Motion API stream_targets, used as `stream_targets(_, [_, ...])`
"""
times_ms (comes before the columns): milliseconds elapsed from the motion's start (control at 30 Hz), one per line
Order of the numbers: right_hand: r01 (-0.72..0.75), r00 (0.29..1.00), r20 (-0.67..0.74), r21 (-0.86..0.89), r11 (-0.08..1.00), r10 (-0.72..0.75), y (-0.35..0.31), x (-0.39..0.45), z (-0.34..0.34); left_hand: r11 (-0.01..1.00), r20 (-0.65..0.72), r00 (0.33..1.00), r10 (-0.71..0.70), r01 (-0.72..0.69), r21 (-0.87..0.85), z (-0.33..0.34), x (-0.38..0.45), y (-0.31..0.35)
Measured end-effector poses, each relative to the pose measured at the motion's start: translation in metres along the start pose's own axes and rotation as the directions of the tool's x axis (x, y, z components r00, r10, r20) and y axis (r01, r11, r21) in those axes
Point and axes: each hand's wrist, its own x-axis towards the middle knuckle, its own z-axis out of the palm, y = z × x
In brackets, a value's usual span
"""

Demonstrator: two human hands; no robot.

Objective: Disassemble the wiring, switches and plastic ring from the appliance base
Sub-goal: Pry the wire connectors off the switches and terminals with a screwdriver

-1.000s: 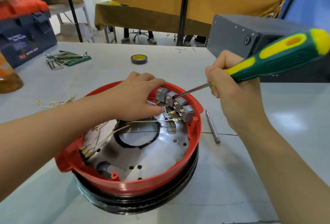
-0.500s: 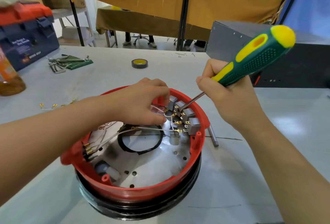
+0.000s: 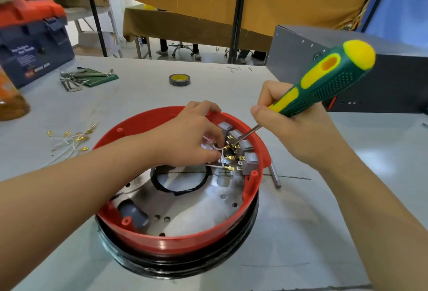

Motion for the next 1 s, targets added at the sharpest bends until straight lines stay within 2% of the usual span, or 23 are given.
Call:
stream_targets(400, [0.042,0.980,0.195,-0.082,0.996,-0.025,-0.008,0.007,-0.002,1.000,-0.032,0.999,-0.015,0.015,-0.010,0.002,-0.001,0.001])
stream_targets(500, [0.005,0.991,0.136,-0.070,0.998,0.005,-0.002,0.006,-0.004,1.000,-0.032,0.999,-0.022,0.022,-0.014,0.003,-0.001,0.000])
stream_targets(700, [-0.081,0.995,-0.053,0.101,0.992,0.086,0.007,0.000,0.003,0.999,-0.038,0.999,-0.034,0.033,-0.008,0.003,0.000,0.001])
stream_targets(767, [-0.076,0.992,-0.090,0.103,0.992,0.086,0.008,-0.004,0.004,0.999,-0.042,0.999,-0.034,0.034,-0.002,0.003,-0.001,0.001])
stream_targets(867, [-0.021,0.997,-0.073,0.032,0.999,0.023,0.007,-0.010,0.003,0.999,-0.041,0.999,-0.033,0.033,0.004,0.003,-0.001,0.002])
stream_targets(1000, [0.047,0.999,0.029,-0.053,0.997,-0.046,-0.002,-0.012,0.005,0.999,-0.051,0.998,-0.028,0.029,0.016,0.004,-0.001,0.001])
